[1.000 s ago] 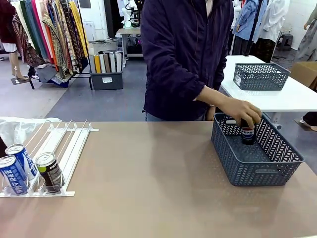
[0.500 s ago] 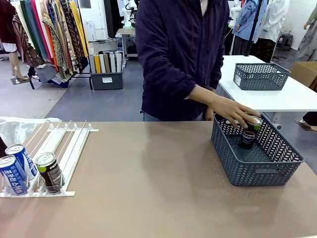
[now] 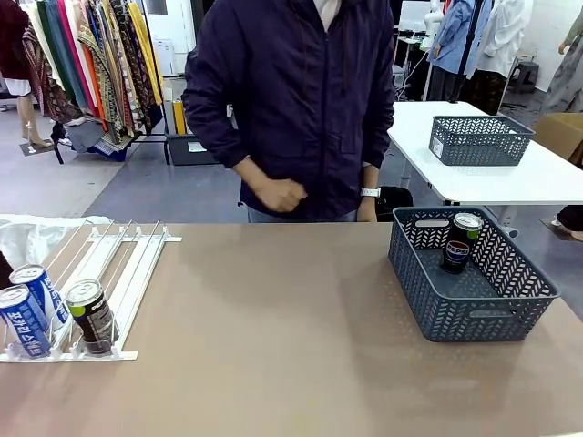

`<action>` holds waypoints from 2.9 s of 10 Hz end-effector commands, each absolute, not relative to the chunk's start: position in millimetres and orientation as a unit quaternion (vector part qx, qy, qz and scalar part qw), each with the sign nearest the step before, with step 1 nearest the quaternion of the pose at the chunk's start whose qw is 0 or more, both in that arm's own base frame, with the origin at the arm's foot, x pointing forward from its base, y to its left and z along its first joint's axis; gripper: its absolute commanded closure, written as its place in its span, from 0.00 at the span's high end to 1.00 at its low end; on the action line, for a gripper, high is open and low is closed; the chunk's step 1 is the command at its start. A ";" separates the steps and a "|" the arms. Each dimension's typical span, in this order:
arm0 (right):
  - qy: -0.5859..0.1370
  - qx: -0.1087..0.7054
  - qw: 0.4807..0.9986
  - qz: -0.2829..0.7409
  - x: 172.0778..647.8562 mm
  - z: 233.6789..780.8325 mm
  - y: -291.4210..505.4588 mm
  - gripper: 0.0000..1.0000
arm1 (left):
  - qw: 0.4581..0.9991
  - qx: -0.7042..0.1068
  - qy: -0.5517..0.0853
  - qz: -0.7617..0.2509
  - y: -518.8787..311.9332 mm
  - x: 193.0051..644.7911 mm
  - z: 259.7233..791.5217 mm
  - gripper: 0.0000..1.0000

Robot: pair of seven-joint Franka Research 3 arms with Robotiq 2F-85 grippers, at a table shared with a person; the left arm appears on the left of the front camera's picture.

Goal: Retrieve and store the cans from the dispenser.
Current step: Pick up the last remaining can from one row of the Automatic Can Dispenser and place it in the middle of the table.

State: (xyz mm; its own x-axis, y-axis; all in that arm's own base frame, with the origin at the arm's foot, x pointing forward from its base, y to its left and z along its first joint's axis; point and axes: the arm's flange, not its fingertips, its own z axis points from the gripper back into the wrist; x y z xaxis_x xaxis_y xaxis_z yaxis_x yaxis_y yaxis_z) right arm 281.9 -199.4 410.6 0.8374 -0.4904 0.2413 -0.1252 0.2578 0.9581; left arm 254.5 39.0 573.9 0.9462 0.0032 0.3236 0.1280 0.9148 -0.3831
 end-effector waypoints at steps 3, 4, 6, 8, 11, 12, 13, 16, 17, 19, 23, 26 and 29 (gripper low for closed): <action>-0.256 0.599 0.749 -0.121 280.3 414.5 -200.2 1.00 | 0.984 -0.079 -0.123 -0.104 -27.0 272.0 538.6 1.00; -0.256 0.599 0.749 -0.121 280.3 414.5 -200.2 1.00 | 0.983 -0.077 -0.130 -0.104 -40.5 281.1 531.9 1.00; -0.256 0.599 0.749 -0.121 280.3 414.5 -200.2 1.00 | 0.983 -0.071 -0.127 -0.112 -39.8 270.8 542.6 1.00; -0.256 0.599 0.749 -0.121 280.3 414.5 -200.2 1.00 | 0.981 -0.082 -0.127 -0.117 -51.3 280.4 537.8 1.00; -0.256 0.599 0.749 -0.121 280.3 414.5 -200.2 1.00 | 0.985 -0.040 -0.143 -0.083 -56.2 314.7 487.1 1.00; -0.256 0.599 0.749 -0.121 280.3 414.5 -200.2 1.00 | 0.987 -0.039 -0.133 -0.077 -54.3 323.5 468.1 1.00; -0.256 0.599 0.749 -0.121 280.3 414.5 -200.2 1.00 | 0.988 -0.046 -0.117 -0.085 -54.7 329.7 452.6 1.00; -0.256 0.599 0.749 -0.121 280.3 414.5 -200.2 1.00 | 0.993 -0.051 -0.064 -0.081 -55.7 333.4 413.6 1.00; -0.256 0.599 0.749 -0.121 280.3 414.5 -200.2 1.00 | 0.995 -0.043 -0.053 -0.078 -58.1 332.2 403.6 1.00; -0.256 0.599 0.749 -0.121 280.3 414.5 -200.2 1.00 | 0.995 -0.039 -0.036 -0.089 -58.5 333.7 387.8 1.00; -0.256 0.599 0.749 -0.121 280.3 414.5 -200.2 1.00 | 0.995 -0.031 -0.039 -0.085 -60.7 339.3 376.2 1.00; -0.256 0.599 0.749 -0.121 280.3 414.5 -200.2 1.00 | 0.996 -0.027 -0.040 -0.078 -64.1 341.5 376.9 0.24; -0.256 0.599 0.749 -0.121 280.3 414.5 -200.2 1.00 | 0.996 -0.019 -0.036 -0.083 -67.1 342.2 377.2 0.00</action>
